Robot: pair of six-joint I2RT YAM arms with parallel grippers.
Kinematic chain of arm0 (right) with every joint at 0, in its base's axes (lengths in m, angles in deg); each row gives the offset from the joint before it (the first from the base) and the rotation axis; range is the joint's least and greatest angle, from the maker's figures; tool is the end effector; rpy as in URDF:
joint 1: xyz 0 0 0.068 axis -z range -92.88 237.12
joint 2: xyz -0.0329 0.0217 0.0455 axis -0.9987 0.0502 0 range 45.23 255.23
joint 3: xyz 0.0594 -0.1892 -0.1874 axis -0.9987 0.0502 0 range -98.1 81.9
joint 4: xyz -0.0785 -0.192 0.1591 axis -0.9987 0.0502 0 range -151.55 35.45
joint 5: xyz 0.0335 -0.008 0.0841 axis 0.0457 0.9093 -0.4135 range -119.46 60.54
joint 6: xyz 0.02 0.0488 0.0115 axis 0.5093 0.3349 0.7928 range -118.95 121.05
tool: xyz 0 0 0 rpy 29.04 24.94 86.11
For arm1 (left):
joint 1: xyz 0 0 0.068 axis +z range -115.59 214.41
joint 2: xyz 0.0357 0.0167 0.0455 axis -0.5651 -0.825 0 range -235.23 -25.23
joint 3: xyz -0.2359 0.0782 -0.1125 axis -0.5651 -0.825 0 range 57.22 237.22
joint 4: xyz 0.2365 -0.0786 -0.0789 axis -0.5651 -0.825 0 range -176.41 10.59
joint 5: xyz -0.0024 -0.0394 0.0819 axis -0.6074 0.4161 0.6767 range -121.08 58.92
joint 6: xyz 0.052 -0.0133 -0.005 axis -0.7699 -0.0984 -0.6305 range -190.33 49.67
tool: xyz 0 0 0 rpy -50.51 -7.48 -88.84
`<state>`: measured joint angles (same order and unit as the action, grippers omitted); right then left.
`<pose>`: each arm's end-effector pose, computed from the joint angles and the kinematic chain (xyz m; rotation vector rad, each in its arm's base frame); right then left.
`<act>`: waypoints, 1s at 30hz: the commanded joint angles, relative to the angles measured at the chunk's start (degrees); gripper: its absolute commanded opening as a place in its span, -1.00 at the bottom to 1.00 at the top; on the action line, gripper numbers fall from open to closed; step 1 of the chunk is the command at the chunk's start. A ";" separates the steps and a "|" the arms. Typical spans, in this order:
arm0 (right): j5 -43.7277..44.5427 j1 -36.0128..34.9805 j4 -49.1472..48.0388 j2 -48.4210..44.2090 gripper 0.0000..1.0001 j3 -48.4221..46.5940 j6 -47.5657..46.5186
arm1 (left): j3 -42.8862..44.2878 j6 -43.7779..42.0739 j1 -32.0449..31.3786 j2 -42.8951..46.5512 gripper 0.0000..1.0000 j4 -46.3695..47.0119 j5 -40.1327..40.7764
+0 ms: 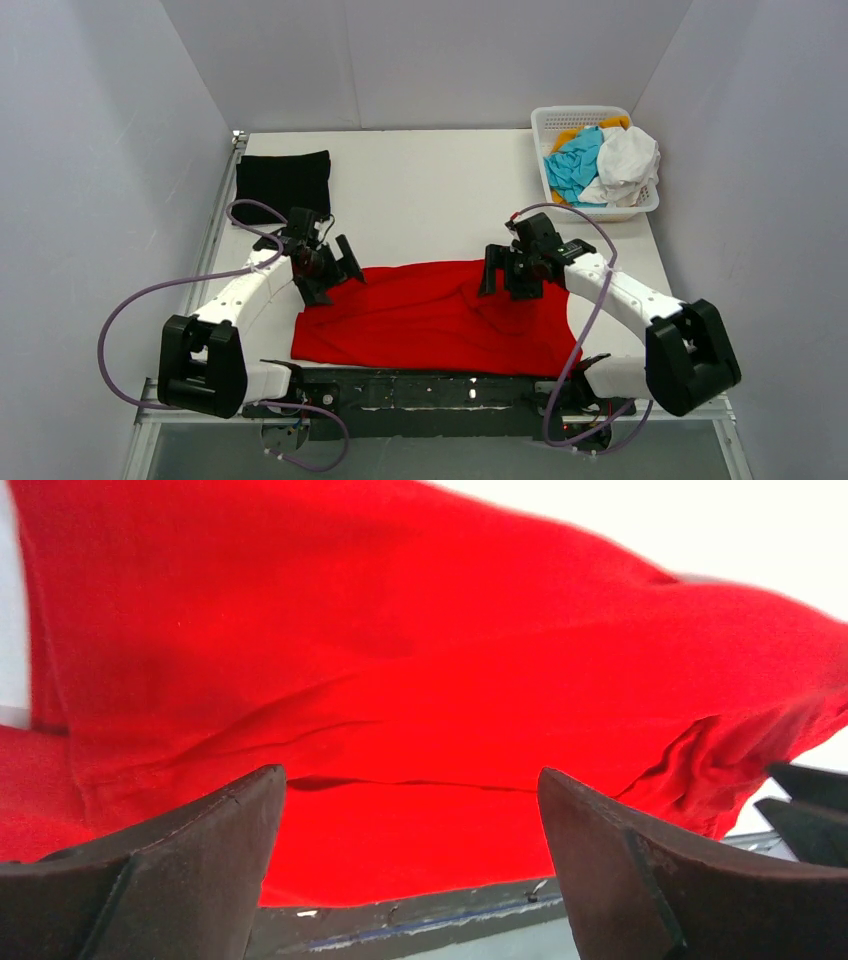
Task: Fold and stack the t-shirts
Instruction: Fold the other side of the tshirt into a rectangle
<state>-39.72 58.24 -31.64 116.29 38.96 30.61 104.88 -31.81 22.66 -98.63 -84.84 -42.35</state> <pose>0.2039 0.1198 0.2082 -0.0531 2.6807 0.5847 0.2772 -0.0646 0.2577 -0.3880 2.1556 -0.7190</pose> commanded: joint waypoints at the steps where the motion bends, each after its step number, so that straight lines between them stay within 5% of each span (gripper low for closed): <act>1: -0.56 0.15 -10.52 6.01 0.84 -2.98 -2.58 | -5.94 0.85 -0.08 -1.53 0.96 -0.87 -5.27; 9: -13.69 -1.36 -9.73 9.04 0.81 0.53 -5.01 | -6.09 -0.50 -0.12 -3.55 0.96 -1.90 -2.19; 22: -28.42 -22.80 3.10 -4.15 0.84 -2.08 -1.92 | -3.28 -2.63 -0.06 -4.08 0.97 -5.83 2.47; 30: -3.32 -18.20 10.01 -8.30 0.97 -3.55 6.07 | 0.07 -1.91 -0.12 -3.61 0.96 -5.63 -1.19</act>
<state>-56.55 35.99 -26.74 109.45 36.44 30.18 102.67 -33.69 22.66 -102.74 -84.71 -41.11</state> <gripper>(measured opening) 0.979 0.981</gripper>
